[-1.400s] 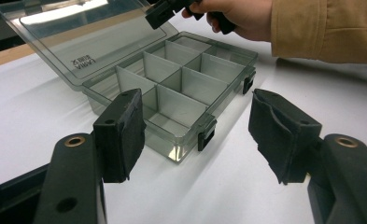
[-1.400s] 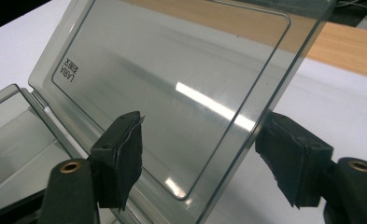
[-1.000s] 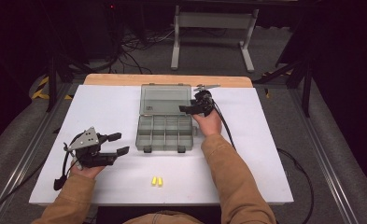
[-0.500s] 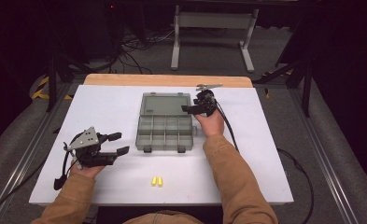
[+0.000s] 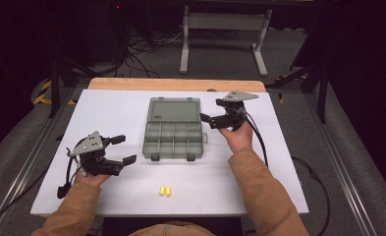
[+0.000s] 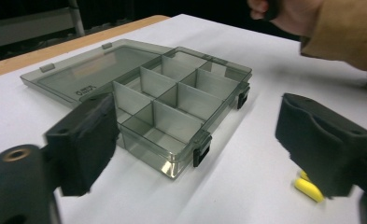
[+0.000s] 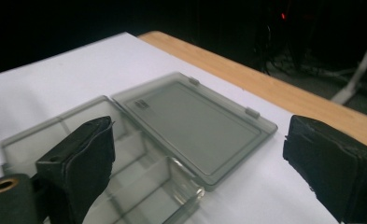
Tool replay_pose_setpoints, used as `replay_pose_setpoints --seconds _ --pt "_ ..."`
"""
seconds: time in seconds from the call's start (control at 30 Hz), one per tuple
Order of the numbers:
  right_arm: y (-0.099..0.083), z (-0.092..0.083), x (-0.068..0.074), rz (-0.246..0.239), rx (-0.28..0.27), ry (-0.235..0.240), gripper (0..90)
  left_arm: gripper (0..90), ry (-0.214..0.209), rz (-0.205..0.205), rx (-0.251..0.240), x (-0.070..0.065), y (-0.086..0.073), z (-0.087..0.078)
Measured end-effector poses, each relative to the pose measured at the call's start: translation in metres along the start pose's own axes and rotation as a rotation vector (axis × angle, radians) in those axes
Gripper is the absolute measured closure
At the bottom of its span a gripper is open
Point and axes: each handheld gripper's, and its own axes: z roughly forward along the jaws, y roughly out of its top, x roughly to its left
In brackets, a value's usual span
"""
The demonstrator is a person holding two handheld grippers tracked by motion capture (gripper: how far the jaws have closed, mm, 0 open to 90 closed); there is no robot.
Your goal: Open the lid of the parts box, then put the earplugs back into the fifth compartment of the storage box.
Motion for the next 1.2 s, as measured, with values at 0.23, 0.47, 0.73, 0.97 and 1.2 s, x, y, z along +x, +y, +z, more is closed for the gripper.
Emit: replay_pose_setpoints --seconds 0.23,0.47,0.73,0.97,1.2 --pt "0.000 -0.033 0.022 -0.070 -0.051 0.035 8.5 12.7 -0.023 0.015 0.012 -0.004 0.004 0.000" --pt "-0.011 -0.054 0.029 -0.066 -0.071 0.057 8.6 7.0 -0.053 0.017 0.049 -0.007 0.011 0.003" --pt "-0.025 -0.070 0.037 -0.065 -0.089 0.074 8.6 6.2 -0.079 0.054 0.091 -0.015 0.015 0.009" --pt "-0.032 -0.076 0.043 -0.058 -0.119 0.089 8.6 5.8 -0.127 0.100 0.145 -0.024 0.021 0.016" --pt "-0.042 -0.079 0.046 -0.036 -0.144 0.095 8.9 8.4 -0.184 0.140 0.221 -0.033 0.029 0.024"
